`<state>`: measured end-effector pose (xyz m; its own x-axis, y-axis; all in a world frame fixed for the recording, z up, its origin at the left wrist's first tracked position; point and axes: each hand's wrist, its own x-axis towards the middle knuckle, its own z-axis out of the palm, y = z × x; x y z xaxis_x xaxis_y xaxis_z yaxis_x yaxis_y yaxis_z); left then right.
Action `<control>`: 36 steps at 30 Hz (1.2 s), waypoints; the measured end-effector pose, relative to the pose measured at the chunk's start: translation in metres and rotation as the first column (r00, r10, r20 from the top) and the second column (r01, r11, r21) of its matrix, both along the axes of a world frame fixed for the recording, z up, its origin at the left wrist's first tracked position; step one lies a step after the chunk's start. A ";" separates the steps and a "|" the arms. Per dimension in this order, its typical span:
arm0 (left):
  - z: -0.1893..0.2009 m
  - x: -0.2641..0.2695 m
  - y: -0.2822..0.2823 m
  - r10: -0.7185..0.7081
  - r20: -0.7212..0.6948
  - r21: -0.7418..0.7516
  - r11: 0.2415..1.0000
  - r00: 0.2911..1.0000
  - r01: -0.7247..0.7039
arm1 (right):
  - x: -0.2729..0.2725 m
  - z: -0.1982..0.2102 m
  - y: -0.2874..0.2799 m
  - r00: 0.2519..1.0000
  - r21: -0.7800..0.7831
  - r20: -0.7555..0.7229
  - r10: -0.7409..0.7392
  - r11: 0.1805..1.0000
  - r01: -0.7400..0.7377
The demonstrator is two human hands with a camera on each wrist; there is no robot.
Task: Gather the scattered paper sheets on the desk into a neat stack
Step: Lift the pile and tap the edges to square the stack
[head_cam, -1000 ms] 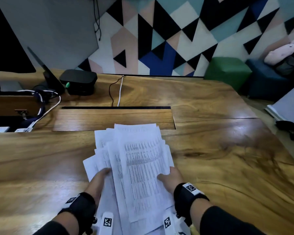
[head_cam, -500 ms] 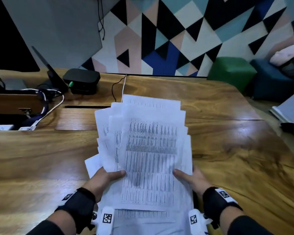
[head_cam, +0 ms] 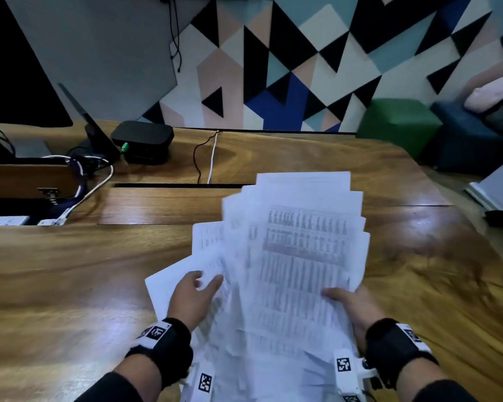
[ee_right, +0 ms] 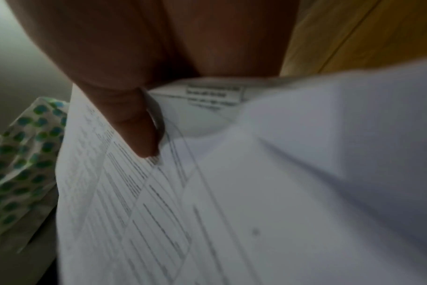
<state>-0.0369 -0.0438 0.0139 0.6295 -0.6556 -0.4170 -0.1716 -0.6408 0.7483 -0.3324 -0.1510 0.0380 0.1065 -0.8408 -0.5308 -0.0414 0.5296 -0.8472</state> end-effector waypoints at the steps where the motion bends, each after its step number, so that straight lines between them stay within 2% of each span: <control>1: -0.007 0.012 0.003 0.018 0.100 0.129 0.991 0.995 -0.031 | -0.008 0.003 -0.002 0.999 -0.012 -0.023 -0.026 1.000 0.026; 3: -0.016 0.031 0.013 0.028 0.217 0.328 0.939 0.976 -0.100 | -0.025 0.003 -0.007 0.996 -0.021 -0.060 -0.065 0.998 0.064; 5: -0.022 0.040 0.020 0.008 0.292 0.415 0.900 0.956 -0.134 | -0.040 -0.003 -0.012 0.988 -0.018 -0.101 -0.114 0.993 0.113; 9: -0.028 0.041 0.019 -0.121 0.352 0.481 0.874 0.928 -0.069 | -0.057 -0.015 -0.014 0.974 0.014 -0.148 -0.174 0.984 0.178; 12: -0.024 0.037 0.010 -0.161 0.334 0.447 0.895 0.929 -0.006 | -0.061 -0.023 -0.012 0.969 0.043 -0.154 -0.195 0.978 0.204; 15: -0.022 0.029 -0.001 -0.022 0.259 0.374 0.924 0.966 -0.079 | -0.060 -0.031 -0.010 0.966 0.062 -0.183 -0.182 0.979 0.196; 18: -0.021 0.017 -0.006 0.158 0.213 0.412 0.880 0.964 -0.236 | -0.058 -0.040 -0.005 0.954 0.046 -0.244 -0.173 0.981 0.189; 21: -0.023 0.008 -0.008 0.209 0.227 0.434 0.853 0.951 -0.290 | -0.055 -0.052 0.000 0.938 0.030 -0.311 -0.152 0.985 0.169; 23: -0.023 0.005 -0.012 0.264 0.191 0.385 0.866 0.945 -0.320 | -0.052 -0.058 0.001 0.925 0.009 -0.352 -0.143 0.988 0.156; 27: -0.034 0.009 -0.017 0.500 -0.100 0.170 0.860 0.860 -0.480 | -0.050 -0.061 0.003 0.916 0.002 -0.393 -0.084 0.996 0.092; 30: -0.037 0.014 -0.005 0.494 -0.288 0.020 0.859 0.820 -0.511 | -0.051 -0.060 0.002 0.912 -0.005 -0.405 -0.061 0.998 0.065; 32: -0.029 0.009 0.003 0.455 -0.303 -0.044 0.871 0.838 -0.489 | -0.052 -0.060 0.002 0.908 0.000 -0.415 -0.054 0.998 0.059; 33: -0.026 0.005 0.006 0.414 -0.272 -0.081 0.890 0.869 -0.449 | -0.052 -0.060 0.001 0.909 0.001 -0.414 -0.053 0.998 0.059; 36: -0.018 -0.012 0.015 0.221 -0.136 -0.201 0.948 0.966 -0.245 | -0.052 -0.062 -0.001 0.904 0.003 -0.426 -0.042 0.999 0.047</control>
<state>-0.0490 -0.0284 -0.0042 0.7335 -0.5773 -0.3588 0.0549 -0.4757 0.8779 -0.3842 -0.1519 -0.0235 -0.1692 -0.8323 -0.5279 -0.3726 0.5499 -0.7475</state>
